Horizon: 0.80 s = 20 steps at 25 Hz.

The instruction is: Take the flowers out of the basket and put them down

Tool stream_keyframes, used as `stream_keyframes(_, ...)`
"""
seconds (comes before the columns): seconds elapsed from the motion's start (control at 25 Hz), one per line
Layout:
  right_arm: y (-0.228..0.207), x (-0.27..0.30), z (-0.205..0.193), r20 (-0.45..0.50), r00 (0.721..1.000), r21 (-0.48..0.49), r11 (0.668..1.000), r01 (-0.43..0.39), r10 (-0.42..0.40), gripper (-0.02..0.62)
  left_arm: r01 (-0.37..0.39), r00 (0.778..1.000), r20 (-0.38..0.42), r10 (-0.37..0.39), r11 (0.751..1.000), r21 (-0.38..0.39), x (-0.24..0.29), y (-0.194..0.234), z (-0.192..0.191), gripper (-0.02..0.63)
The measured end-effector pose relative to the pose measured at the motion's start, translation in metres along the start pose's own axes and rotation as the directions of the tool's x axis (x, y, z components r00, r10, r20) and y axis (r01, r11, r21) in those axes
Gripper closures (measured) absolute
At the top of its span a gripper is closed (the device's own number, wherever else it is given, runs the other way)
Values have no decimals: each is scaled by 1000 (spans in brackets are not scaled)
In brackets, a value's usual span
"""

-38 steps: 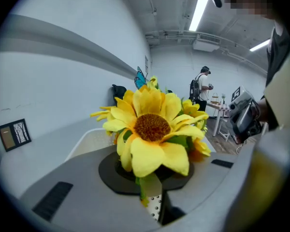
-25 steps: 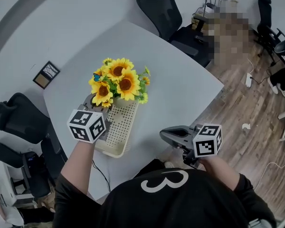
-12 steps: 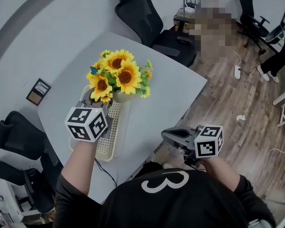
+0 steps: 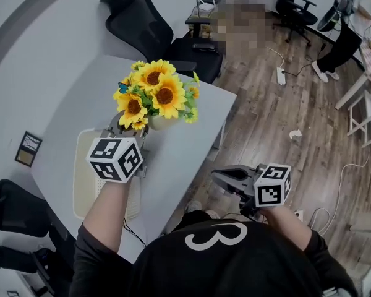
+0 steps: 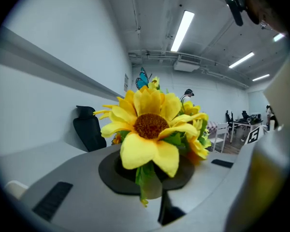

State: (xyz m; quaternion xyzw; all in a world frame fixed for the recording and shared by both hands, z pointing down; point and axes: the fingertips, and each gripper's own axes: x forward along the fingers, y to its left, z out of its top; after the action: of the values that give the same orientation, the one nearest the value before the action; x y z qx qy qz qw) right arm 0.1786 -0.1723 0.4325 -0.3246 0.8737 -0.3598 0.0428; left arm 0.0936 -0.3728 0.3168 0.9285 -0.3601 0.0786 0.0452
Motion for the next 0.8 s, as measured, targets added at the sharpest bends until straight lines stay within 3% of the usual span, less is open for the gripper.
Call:
stream_keyframes(0.12, -15, -37, 1, 20, 999, 23, 999, 30, -31, 588, 19, 1000, -10, -19, 1000, 6, 31, -36, -4, 552)
stream_keyframes(0.32, -27, -55, 4, 42, 996, 39, 997, 71, -73, 588, 58, 998, -35, -58, 998, -3, 60, -60, -23, 552)
stream_keyframes(0.56, -42, -63, 10, 52, 993, 49, 994, 101, -103, 588, 49, 997, -56, -49, 999, -8, 82, -66, -48, 552)
stream_keyframes(0.8, -53, -65, 0, 47, 991, 66, 990, 121, -124, 588, 6, 994, -113, -10, 999, -39, 91, -61, -101, 552)
